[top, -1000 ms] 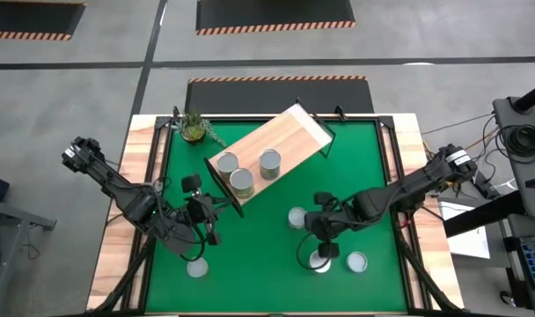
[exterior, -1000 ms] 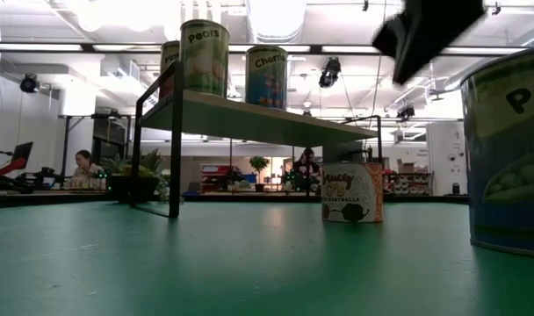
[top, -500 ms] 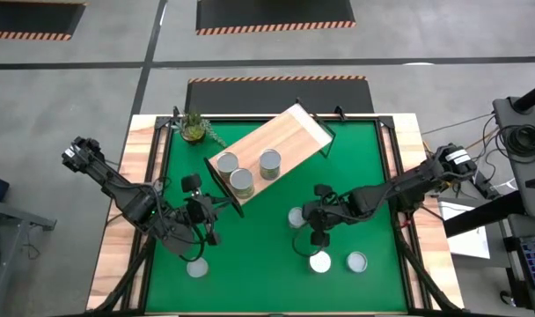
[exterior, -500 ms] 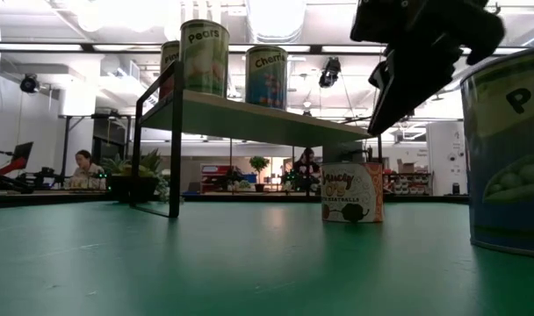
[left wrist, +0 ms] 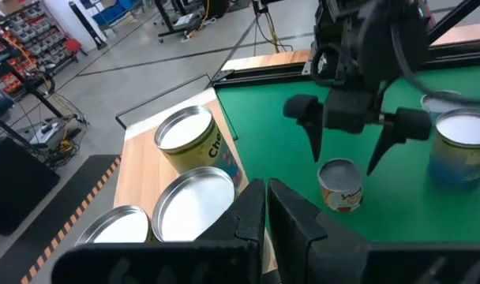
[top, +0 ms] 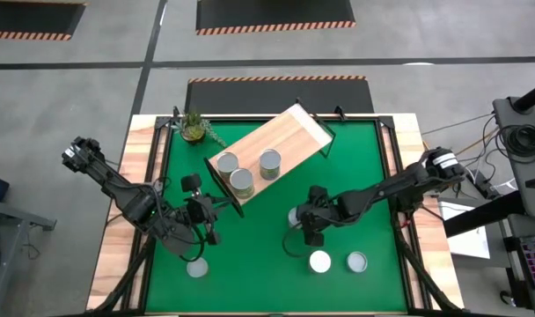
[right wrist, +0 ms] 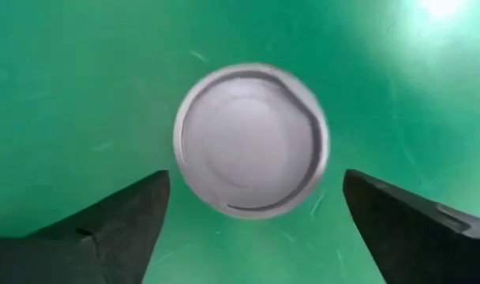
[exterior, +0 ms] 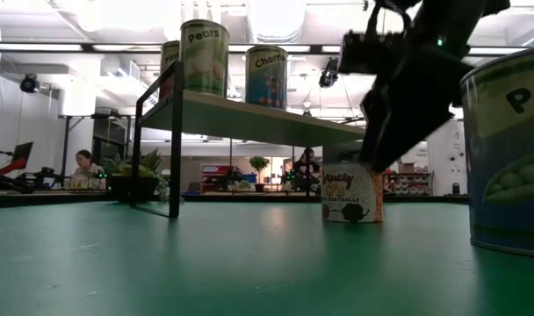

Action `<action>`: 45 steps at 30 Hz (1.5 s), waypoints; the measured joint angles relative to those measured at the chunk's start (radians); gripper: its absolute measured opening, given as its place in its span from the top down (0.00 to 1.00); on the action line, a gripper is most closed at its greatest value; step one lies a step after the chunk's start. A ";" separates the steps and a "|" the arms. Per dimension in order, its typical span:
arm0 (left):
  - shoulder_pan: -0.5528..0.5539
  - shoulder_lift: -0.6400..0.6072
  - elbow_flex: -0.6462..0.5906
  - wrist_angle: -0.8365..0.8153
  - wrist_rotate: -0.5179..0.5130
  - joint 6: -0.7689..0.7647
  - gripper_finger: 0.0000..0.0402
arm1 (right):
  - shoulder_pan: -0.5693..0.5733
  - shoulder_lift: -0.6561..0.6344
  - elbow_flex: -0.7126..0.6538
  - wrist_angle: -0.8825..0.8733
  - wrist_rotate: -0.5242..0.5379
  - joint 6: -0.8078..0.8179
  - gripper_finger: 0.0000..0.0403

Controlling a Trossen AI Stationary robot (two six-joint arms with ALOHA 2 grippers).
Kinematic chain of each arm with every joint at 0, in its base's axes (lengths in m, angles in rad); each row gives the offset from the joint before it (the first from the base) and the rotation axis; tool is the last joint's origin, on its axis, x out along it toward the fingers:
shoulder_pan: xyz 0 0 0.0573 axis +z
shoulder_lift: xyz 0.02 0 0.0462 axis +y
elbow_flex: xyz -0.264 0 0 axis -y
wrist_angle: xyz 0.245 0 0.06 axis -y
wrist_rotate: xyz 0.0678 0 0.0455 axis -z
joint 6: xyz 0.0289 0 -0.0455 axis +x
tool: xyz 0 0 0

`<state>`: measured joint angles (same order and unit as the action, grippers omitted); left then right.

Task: Pick and place cans onto a shelf
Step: Put the white and orange can on the shelf

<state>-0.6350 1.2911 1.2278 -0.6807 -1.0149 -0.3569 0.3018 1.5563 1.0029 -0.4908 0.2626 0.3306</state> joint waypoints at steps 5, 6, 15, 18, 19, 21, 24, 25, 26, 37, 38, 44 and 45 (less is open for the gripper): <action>0.000 0.000 0.000 0.000 0.000 0.000 1.00 | -0.001 0.063 0.000 0.022 0.000 -0.018 0.07; 0.000 0.000 0.000 0.000 0.000 0.001 1.00 | -0.002 0.073 0.000 0.033 0.000 -0.023 0.08; 0.000 0.000 0.000 0.000 -0.041 0.039 1.00 | -0.008 0.086 0.004 0.088 -0.001 -0.053 0.26; 0.000 0.000 0.000 0.000 -0.065 0.063 1.00 | -0.008 0.074 0.004 0.085 -0.009 -0.053 0.36; 0.000 0.000 0.000 0.000 -0.069 0.075 1.00 | -0.008 0.068 0.004 0.085 -0.011 -0.053 0.38; 0.000 0.000 0.000 0.000 -0.069 0.100 1.00 | -0.008 0.045 0.004 0.081 -0.031 -0.052 0.41; 0.000 0.000 -0.002 0.000 -0.074 0.141 1.00 | -0.011 -0.009 0.007 0.068 -0.064 -0.050 0.41; 0.000 0.000 -0.004 0.000 -0.077 0.151 1.00 | -0.012 -0.030 0.016 0.046 -0.072 -0.048 0.41; 0.001 0.000 -0.005 0.000 -0.078 0.160 1.00 | -0.015 -0.050 0.033 0.016 -0.083 -0.047 0.40; 0.002 -0.007 -0.017 -0.078 -0.213 0.162 1.00 | -0.092 -0.187 0.374 -0.431 -0.072 -0.077 0.35; 0.002 -0.007 -0.025 -0.081 -0.212 0.155 1.00 | -0.105 -0.190 0.405 -0.453 -0.065 -0.089 0.35; 0.002 -0.028 -0.078 -0.085 -0.206 0.186 1.00 | -0.224 -0.167 0.535 -0.571 -0.052 -0.229 0.36; 0.002 -0.034 -0.083 -0.085 -0.206 0.188 1.00 | -0.252 -0.166 0.543 -0.576 -0.053 -0.260 0.36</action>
<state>-0.6331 1.2575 1.1451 -0.7654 -1.2209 -0.1692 0.0494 1.3902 1.5454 -1.0663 0.2100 0.0706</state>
